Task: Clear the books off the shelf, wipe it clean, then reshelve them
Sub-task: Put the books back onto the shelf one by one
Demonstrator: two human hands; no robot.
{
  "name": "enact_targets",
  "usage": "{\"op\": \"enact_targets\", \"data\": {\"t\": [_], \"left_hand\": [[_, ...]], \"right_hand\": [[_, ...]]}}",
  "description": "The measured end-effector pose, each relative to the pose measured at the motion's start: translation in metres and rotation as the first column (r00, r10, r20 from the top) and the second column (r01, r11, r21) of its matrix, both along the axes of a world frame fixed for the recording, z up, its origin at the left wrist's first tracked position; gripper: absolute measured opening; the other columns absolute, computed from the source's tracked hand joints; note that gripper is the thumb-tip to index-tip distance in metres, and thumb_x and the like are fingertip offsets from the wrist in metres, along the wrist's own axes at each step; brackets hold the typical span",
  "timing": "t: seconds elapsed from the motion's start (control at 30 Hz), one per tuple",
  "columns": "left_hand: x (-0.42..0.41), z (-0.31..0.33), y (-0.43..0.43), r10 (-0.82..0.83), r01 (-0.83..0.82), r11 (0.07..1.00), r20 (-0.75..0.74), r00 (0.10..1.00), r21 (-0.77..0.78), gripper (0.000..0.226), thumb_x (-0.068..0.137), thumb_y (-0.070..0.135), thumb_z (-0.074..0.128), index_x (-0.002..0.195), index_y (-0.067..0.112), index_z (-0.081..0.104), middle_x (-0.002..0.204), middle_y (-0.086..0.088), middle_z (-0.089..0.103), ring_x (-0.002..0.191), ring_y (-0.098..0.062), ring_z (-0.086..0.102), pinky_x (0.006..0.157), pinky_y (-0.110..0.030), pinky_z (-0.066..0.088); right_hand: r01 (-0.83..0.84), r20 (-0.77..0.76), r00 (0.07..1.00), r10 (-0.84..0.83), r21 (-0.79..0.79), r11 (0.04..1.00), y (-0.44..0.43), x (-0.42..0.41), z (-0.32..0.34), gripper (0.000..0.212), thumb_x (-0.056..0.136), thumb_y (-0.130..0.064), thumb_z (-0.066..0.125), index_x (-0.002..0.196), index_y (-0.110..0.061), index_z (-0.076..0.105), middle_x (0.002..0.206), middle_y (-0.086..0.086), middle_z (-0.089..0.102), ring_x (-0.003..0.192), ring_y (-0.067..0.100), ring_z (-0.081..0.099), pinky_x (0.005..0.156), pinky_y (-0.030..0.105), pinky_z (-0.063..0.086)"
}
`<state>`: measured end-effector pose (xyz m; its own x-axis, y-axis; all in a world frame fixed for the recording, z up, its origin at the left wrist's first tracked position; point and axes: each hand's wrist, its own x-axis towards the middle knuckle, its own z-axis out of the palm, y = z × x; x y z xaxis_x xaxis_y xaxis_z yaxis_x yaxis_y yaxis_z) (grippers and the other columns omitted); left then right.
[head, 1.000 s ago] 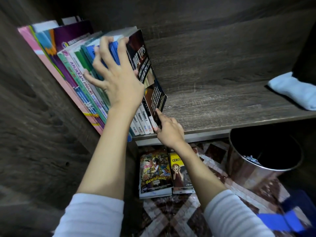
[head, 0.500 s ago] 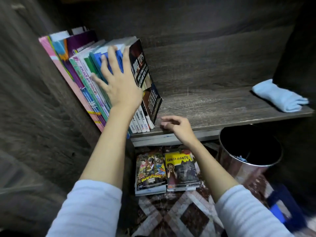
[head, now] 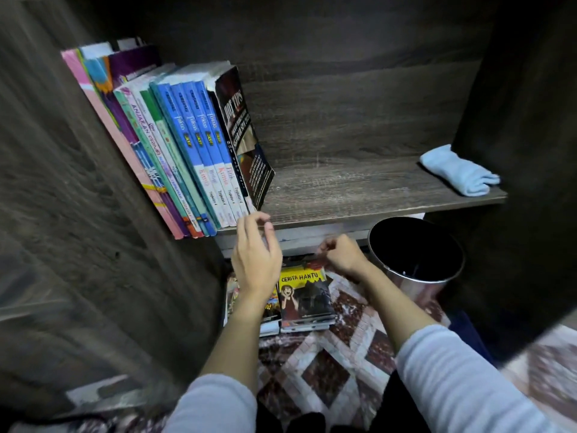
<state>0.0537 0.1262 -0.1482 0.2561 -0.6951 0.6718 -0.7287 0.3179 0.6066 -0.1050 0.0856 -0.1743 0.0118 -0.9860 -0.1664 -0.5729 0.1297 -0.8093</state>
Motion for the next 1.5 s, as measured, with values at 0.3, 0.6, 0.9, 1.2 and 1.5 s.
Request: {"op": "enact_targets", "data": {"t": [0.3, 0.6, 0.9, 1.2, 1.5], "left_hand": [[0.01, -0.06, -0.029, 0.234, -0.132, 0.843, -0.135, 0.963, 0.522, 0.014, 0.097, 0.024, 0.043, 0.1, 0.017, 0.055, 0.102, -0.007, 0.062, 0.09, -0.032, 0.058, 0.068, -0.031, 0.039], [-0.018, -0.16, -0.087, 0.154, 0.113, 0.405, -0.19, 0.97, 0.907, 0.028, 0.095, 0.006, 0.041, 0.103, -0.006, 0.064, 0.11, -0.025, 0.064, 0.102, -0.037, 0.06, 0.08, -0.038, 0.047], [-0.029, -0.239, -0.136, 0.109, 0.141, 0.237, -0.17, 0.979, 0.961, 0.046, 0.095, 0.005, 0.04, 0.14, 0.003, 0.036, 0.133, -0.017, 0.05, 0.111, -0.036, 0.055, 0.077, -0.036, 0.047], [-0.036, -0.278, -0.149, 0.291, 0.099, 0.202, -0.156, 0.944, 0.974, 0.075, 0.094, 0.01, 0.045, 0.15, 0.009, -0.004, 0.154, -0.015, 0.021, 0.127, -0.038, 0.04, 0.089, -0.038, 0.042], [-0.034, -0.281, -0.156, 0.236, 0.003, 0.113, -0.03, 0.971, 0.994, 0.069, 0.092, 0.019, 0.05, 0.148, 0.006, 0.01, 0.145, -0.022, 0.029, 0.122, -0.042, 0.044, 0.096, -0.047, 0.045]], "right_hand": [[0.122, -0.244, 0.966, -0.083, 0.151, 0.981, -0.023, -0.014, -0.067, 0.022, 0.09, -0.025, 0.05, 0.089, -0.006, 0.062, 0.105, 0.024, 0.063, 0.105, 0.04, 0.058, 0.071, 0.03, 0.035], [0.234, -0.26, 0.954, -0.147, 0.343, 0.91, -0.068, -0.025, -0.139, 0.033, 0.086, -0.019, 0.055, 0.109, 0.002, 0.063, 0.117, 0.024, 0.062, 0.108, 0.036, 0.059, 0.076, 0.03, 0.042], [0.221, -0.215, 0.968, -0.128, 0.496, 0.84, -0.084, -0.01, -0.216, 0.04, 0.09, -0.025, 0.056, 0.12, 0.001, 0.054, 0.126, 0.017, 0.056, 0.117, 0.032, 0.053, 0.091, 0.03, 0.043], [0.259, -0.083, 0.962, -0.26, 0.57, 0.78, -0.087, 0.01, -0.261, 0.021, 0.084, -0.02, 0.06, 0.091, -0.001, 0.067, 0.091, 0.017, 0.067, 0.079, 0.026, 0.063, 0.069, 0.031, 0.049], [0.4, -0.008, 0.872, -0.489, 0.588, 0.703, -0.089, 0.0, -0.263, 0.012, 0.081, -0.016, 0.065, 0.074, -0.007, 0.061, 0.09, 0.018, 0.067, 0.084, 0.032, 0.064, 0.081, 0.04, 0.053]]}}
